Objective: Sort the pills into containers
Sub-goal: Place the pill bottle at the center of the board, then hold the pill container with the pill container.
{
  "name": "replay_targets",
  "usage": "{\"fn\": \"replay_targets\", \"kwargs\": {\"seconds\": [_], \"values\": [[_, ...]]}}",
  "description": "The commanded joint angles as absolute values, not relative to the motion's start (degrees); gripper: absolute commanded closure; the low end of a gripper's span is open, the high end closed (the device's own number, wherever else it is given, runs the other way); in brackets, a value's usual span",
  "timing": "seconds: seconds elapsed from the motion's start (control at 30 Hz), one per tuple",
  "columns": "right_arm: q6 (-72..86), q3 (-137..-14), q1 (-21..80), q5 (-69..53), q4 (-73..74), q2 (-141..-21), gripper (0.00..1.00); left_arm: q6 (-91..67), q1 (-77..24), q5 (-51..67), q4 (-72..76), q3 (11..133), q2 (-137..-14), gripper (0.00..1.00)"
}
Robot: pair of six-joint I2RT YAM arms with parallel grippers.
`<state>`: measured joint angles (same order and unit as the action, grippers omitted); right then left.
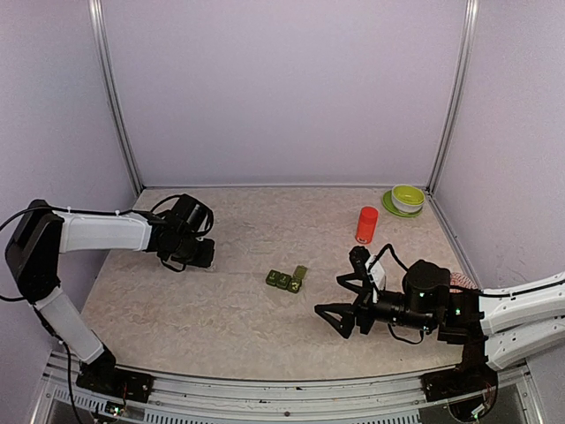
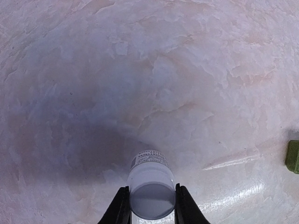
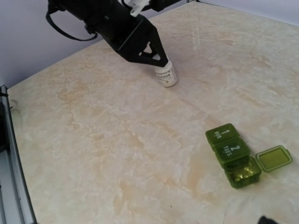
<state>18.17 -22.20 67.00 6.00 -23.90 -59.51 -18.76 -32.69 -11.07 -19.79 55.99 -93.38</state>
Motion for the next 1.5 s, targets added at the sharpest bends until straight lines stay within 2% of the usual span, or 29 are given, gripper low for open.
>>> {"fn": "replay_targets", "kwargs": {"seconds": [0.0,0.17,0.4,0.5,0.6,0.7,0.87,1.13,1.47], "values": [[19.2,-21.1,66.9,5.5,-24.9,-59.1,0.0,-17.6,-32.0,-9.9,-19.6,58.0,-94.4,0.92],[19.4,-20.4,66.9,5.8,-25.0,-58.5,0.0,-17.7,-31.3,-8.7,-19.6,58.0,-95.0,0.83],[19.3,-20.4,66.9,5.7,-25.6,-59.4,0.0,-17.9,-31.3,-8.8,-19.7,58.1,-94.7,0.56],[19.3,-20.6,66.9,6.1,-25.2,-59.8,0.0,-18.1,-31.3,-9.6,-19.6,58.0,-93.8,0.41],[19.3,-21.2,66.9,6.8,-24.0,-60.1,0.0,-18.4,-31.3,-9.6,-19.2,57.9,-92.4,0.34],[24.3,-21.5,66.8,12.2,-22.0,-60.1,0.0,-18.7,-31.7,-9.6,-18.5,57.9,-89.4,0.22],[25.3,-22.1,66.2,11.6,-21.9,-60.0,0.0,-18.6,-33.7,-5.4,-15.5,57.4,-84.1,0.02],[29.9,-22.3,60.2,5.9,-23.9,-60.7,0.0,-19.6,-39.6,0.7,-10.6,56.9,-85.1,0.01],[31.0,-27.3,50.8,-4.8,-24.1,-69.3,0.0,-19.9,-42.6,4.4,-5.5,60.2,-97.1,0.01]]}}
